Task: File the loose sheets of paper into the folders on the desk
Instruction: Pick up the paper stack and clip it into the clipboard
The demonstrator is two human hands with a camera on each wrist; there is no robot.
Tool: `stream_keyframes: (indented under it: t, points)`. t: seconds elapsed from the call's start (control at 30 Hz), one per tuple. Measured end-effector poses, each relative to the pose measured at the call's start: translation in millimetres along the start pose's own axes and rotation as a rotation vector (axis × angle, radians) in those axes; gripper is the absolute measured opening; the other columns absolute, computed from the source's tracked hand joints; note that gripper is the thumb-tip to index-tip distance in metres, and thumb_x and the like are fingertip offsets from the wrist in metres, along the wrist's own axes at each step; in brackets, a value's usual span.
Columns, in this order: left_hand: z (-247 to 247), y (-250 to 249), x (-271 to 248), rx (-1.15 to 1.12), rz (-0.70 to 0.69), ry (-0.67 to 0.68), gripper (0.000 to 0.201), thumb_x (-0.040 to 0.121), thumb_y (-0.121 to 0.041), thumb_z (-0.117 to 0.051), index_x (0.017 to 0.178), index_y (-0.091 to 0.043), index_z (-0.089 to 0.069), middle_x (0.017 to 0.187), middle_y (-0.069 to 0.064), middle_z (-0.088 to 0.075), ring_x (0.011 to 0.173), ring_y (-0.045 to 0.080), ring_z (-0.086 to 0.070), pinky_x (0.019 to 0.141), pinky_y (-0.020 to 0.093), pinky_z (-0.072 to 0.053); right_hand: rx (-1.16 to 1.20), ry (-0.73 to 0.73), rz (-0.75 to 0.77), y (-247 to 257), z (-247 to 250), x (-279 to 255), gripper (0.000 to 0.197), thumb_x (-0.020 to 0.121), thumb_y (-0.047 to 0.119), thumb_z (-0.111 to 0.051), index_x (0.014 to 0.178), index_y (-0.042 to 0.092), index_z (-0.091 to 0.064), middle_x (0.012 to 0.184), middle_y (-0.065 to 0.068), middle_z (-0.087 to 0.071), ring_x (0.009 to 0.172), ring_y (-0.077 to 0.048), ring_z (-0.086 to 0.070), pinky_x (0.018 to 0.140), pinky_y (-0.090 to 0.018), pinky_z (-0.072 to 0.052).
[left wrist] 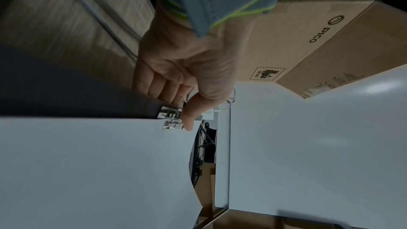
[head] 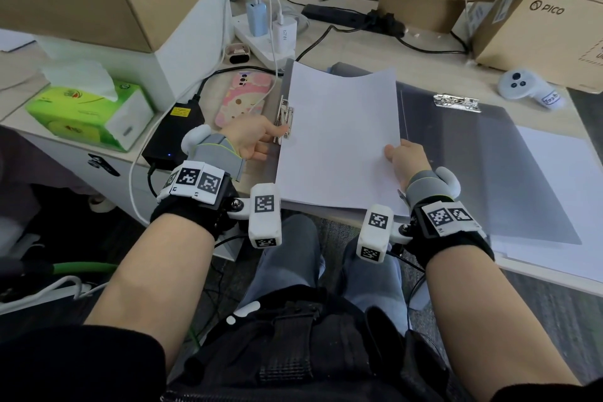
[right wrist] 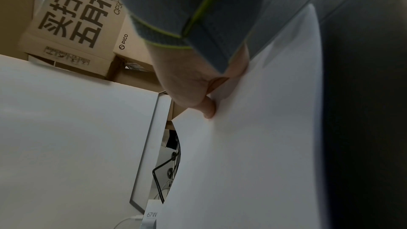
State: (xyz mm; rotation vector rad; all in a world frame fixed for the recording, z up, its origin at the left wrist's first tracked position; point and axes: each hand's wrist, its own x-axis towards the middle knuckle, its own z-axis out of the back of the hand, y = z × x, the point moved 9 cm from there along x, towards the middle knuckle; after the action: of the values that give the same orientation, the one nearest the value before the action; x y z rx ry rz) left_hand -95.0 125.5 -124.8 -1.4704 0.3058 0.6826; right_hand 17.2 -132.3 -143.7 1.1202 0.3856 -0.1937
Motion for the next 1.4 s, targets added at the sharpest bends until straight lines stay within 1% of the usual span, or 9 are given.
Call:
stream_keyframes:
  t: [0.03,0.17,0.33,0.53,0.7,0.9,1.03,1.23,1.4]
  points:
    - [0.2,1.1,1.2,0.001,-0.003,-0.004,0.006,0.092,-0.022,-0.056,0.095,-0.016,-0.058,0.084,-0.004,-0.064,0.046,0.005,-0.064,0.056,0.02,-0.049,-0.006,-0.001,0.001,-0.2,-0.1,0.5,0.038,0.088,0.002,-0.042,0.123,-0.012,-0.047,0.13,-0.034,-0.044,0.075,-0.017,-0.036,0.061,-0.025,-0.028]
    - [1.0,4.9,4.0,0.0,-0.008,-0.023,0.007,0.093,-0.016,-0.054,0.096,-0.018,-0.059,0.075,-0.007,-0.067,0.055,0.006,-0.063,0.057,0.018,-0.049,-0.018,0.008,0.006,-1.2,-0.9,0.9,0.036,0.089,0.002,-0.041,0.121,-0.01,-0.051,0.101,-0.03,-0.061,0.078,-0.02,-0.039,0.063,-0.025,-0.032]
    - [3.0,8.5,7.1,0.016,-0.012,-0.072,0.014,0.097,-0.008,-0.044,0.097,-0.016,-0.056,0.067,-0.007,-0.064,0.043,0.001,-0.058,0.035,0.011,-0.042,-0.028,0.009,0.022,0.5,-1.3,2.4,0.034,0.089,0.004,-0.041,0.118,-0.007,-0.055,0.125,-0.032,-0.054,0.084,-0.018,-0.043,0.074,-0.029,-0.035]
    - [1.6,12.1,12.3,0.055,-0.003,-0.02,0.023,0.099,-0.007,-0.04,0.088,-0.017,-0.057,0.078,-0.002,-0.062,0.064,0.012,-0.048,0.054,0.018,-0.047,-0.056,-0.001,0.026,-0.2,-2.6,5.2,0.037,0.085,0.005,-0.042,0.117,-0.011,-0.051,0.084,-0.016,-0.05,0.078,-0.021,-0.038,0.069,-0.03,-0.032]
    - [3.0,6.5,7.1,0.055,-0.021,-0.018,0.025,0.099,-0.008,-0.04,0.083,-0.018,-0.057,0.055,-0.011,-0.068,0.051,0.006,-0.06,0.04,0.011,-0.046,-0.113,-0.009,0.038,0.7,-1.2,8.9,0.027,0.088,0.005,-0.041,0.106,-0.008,-0.056,0.086,-0.01,-0.048,0.076,-0.021,-0.04,0.059,-0.026,-0.032]
    - [6.5,-5.7,-1.3,0.044,-0.131,-0.051,0.012,0.093,-0.008,-0.049,0.094,-0.015,-0.059,0.062,-0.006,-0.061,0.029,0.0,-0.043,0.036,0.009,-0.04,-0.28,-0.157,0.134,17.3,15.3,3.2,0.05,0.086,0.012,-0.058,0.134,0.013,-0.048,0.127,-0.01,-0.059,0.117,-0.03,-0.055,0.093,-0.032,-0.043]
    - [8.0,-11.3,-3.0,-0.021,-0.208,-0.076,0.013,0.092,-0.011,-0.052,0.103,-0.012,-0.06,0.076,-0.001,-0.059,0.034,0.001,-0.048,0.039,0.012,-0.043,-0.399,-0.16,0.214,25.7,12.8,1.2,0.031,0.08,0.009,-0.059,0.11,0.005,-0.064,0.123,-0.018,-0.06,0.1,-0.035,-0.06,0.075,-0.032,-0.048]
    - [-1.3,-41.4,-20.2,-0.103,-0.372,-0.06,0.013,0.088,-0.007,-0.058,0.092,-0.019,-0.064,0.065,-0.011,-0.068,0.046,0.0,-0.059,0.045,0.013,-0.047,-0.377,-0.03,0.193,28.2,6.3,-5.5,0.048,0.084,0.016,-0.065,0.131,0.016,-0.054,0.139,-0.012,-0.049,0.126,-0.028,-0.049,0.097,-0.029,-0.041]
    - [-19.8,-73.9,-41.7,-0.21,-0.487,-0.016,0.044,0.062,-0.006,-0.069,0.103,-0.021,-0.064,0.09,-0.002,-0.071,0.085,0.02,-0.063,0.08,0.032,-0.05,-0.371,0.121,0.243,36.9,0.3,-18.2,0.052,0.086,0.025,-0.065,0.135,0.016,-0.05,0.137,-0.009,-0.047,0.124,-0.025,-0.049,0.097,-0.031,-0.043]
